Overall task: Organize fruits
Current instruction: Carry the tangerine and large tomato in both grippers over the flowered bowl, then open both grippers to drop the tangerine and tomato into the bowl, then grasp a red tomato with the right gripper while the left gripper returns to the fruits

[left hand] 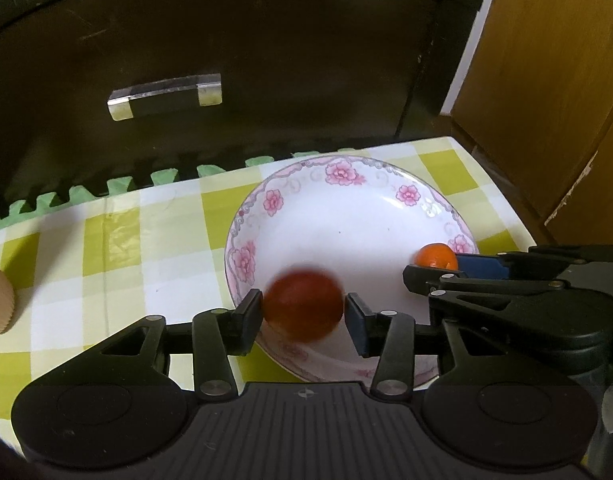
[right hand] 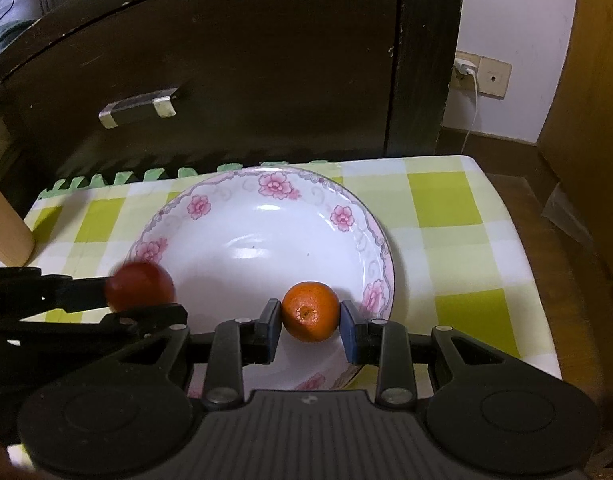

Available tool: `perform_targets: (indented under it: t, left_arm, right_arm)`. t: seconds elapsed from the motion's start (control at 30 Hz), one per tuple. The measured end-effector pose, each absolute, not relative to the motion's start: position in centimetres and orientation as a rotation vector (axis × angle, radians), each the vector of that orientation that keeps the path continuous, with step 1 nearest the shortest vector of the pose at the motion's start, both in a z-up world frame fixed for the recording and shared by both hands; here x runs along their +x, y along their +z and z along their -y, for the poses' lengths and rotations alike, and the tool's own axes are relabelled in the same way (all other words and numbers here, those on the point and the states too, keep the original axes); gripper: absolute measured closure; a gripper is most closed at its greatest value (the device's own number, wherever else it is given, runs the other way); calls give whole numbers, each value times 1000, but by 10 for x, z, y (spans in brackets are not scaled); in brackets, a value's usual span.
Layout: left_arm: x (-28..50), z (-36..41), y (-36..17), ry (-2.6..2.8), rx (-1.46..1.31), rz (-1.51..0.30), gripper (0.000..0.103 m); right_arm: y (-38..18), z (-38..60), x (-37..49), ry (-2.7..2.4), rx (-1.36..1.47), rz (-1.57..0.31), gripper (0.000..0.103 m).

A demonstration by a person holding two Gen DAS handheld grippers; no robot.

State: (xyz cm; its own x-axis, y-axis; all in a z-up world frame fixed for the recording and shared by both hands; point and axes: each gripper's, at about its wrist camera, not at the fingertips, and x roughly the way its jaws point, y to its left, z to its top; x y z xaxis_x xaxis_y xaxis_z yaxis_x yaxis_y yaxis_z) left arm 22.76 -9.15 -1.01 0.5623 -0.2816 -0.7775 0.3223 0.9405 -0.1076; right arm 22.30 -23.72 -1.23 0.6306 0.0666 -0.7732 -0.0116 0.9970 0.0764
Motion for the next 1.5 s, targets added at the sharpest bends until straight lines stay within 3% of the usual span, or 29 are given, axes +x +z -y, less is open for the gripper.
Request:
perform_targets:
  t: [0.23,0.33,0.67,1.07,1.5]
  left_arm:
    - [227,90,-8,-340,55,-902,38]
    - [223,84,-1,-335,47,-897,34]
    - [178,66,43,-319,68,-830,28]
    - [139,26,59,-289,25,-827,26]
    - [115,-14,41,-243,21,-897,26]
  right_arm:
    - [-10,239,222,45,79,-881,71]
    - [-3,238,218,51,76,-870,65]
    - [41,224,176,58,72,-791,61]
    - [65,213,128,51,134,-773,60]
    - [31,153,99,167,29,-890,60]
